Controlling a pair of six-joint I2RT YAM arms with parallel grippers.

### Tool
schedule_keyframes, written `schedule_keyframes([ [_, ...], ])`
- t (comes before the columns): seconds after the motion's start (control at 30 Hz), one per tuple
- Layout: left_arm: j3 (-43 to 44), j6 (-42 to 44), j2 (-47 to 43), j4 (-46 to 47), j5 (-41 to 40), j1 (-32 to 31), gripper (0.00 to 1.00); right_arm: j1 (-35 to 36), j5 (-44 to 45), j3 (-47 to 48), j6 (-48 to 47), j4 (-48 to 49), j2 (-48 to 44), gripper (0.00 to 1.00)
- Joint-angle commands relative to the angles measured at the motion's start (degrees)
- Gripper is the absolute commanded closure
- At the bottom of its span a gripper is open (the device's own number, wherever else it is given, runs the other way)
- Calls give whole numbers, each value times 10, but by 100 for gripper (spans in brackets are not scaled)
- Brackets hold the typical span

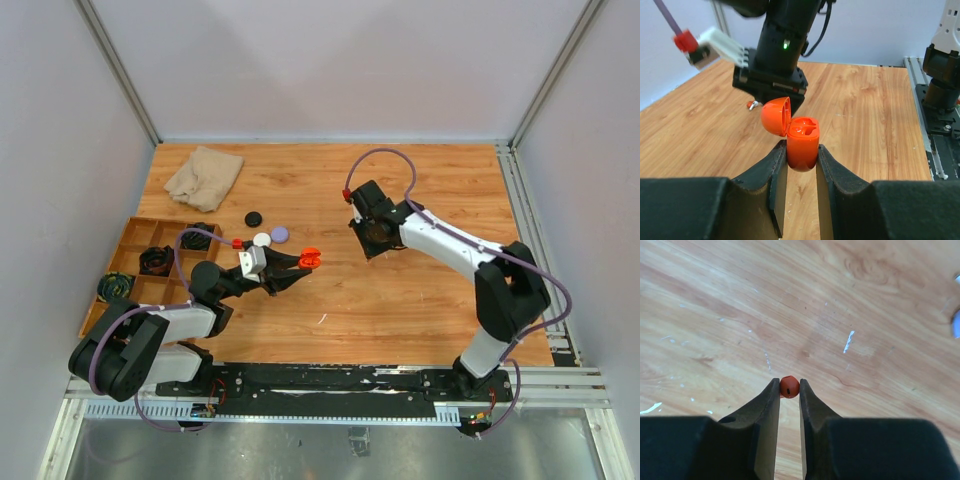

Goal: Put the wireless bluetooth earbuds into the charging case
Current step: Pick up the earbud from the center of the board.

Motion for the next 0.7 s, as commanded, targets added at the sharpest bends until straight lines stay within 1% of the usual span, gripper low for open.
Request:
schedule_keyframes([
  [0.0,0,-22,-3,48,-1,4,100,28,33,22,-59,5,-67,89],
  [0.1,1,-37,-4,64,-2,4,100,46,45,27,-84,20,-105,89],
  [0.3,5,-40,-26,46,-10,4,100,97,82,24,-139,65,-180,89],
  [0.47,8,-41,-43,34,-19,4,100,151,115,9,-194,122,-242,89],
  [0.53,9,-42,-44,37,-20,4,100,177,131,2,-218,146,-261,88],
  [0.67,13,-59,-39,57,-17,4,100,217,137,-22,-254,206,-291,88],
])
